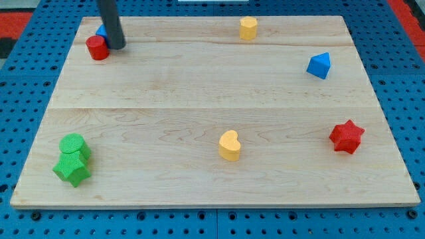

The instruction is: Move the blue triangle towards center

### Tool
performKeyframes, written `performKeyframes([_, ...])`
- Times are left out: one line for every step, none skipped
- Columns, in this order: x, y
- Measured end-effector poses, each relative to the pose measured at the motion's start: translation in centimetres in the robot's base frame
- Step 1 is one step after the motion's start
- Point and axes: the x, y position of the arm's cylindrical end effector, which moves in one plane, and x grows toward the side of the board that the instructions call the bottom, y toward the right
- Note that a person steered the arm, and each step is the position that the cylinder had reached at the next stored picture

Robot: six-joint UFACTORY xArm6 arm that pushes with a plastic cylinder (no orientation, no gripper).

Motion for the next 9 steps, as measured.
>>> performKeyframes([0.9,-1.3])
performKeyframes([-0.5,-0.5])
performKeyframes([-1.2,-1.5])
performKeyframes([-1.4,0.9])
performKeyframes([0.0,8.6])
performKeyframes([1.2,15.5])
performKeyframes([1.7,23.1])
performKeyframes([0.7,33.3])
performKeyframes([0.7,43.0])
